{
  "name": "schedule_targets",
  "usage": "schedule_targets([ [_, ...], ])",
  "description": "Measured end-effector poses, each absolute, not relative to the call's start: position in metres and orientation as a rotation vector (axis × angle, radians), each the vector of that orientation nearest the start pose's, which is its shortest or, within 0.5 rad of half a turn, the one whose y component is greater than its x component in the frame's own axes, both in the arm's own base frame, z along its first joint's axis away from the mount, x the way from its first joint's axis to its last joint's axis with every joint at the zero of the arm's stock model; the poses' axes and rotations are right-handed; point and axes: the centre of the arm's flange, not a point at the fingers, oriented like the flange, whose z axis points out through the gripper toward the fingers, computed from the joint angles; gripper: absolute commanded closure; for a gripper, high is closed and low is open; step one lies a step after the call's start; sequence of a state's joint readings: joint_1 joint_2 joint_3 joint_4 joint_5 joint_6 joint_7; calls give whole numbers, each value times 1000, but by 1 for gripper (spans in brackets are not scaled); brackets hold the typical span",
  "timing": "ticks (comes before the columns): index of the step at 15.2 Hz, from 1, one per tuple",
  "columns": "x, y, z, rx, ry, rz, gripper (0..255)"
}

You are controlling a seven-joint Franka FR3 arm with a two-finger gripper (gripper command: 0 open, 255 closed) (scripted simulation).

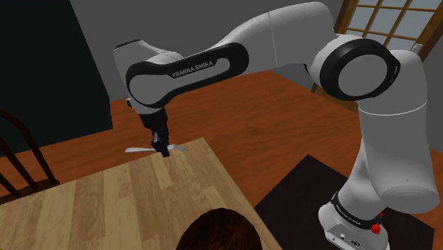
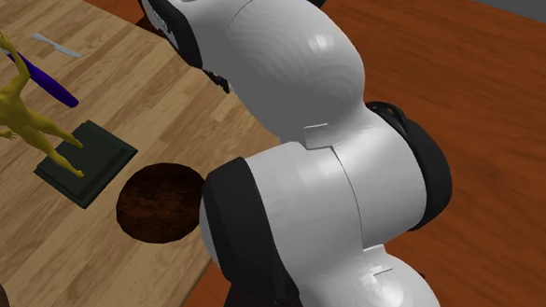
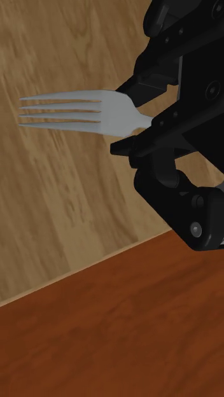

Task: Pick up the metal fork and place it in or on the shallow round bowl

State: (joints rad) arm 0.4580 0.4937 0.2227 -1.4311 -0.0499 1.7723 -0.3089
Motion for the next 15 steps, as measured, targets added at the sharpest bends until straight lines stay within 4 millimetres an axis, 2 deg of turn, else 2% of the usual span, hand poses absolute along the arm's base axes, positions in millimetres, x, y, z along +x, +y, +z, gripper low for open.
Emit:
schedule_targets([
  [6, 547, 405, 436, -2733, -1466, 231, 255],
  [8, 541, 406, 439, -2733, -1466, 231, 255],
  [15, 456, 410, 432, -2732, -1468, 232, 255],
])
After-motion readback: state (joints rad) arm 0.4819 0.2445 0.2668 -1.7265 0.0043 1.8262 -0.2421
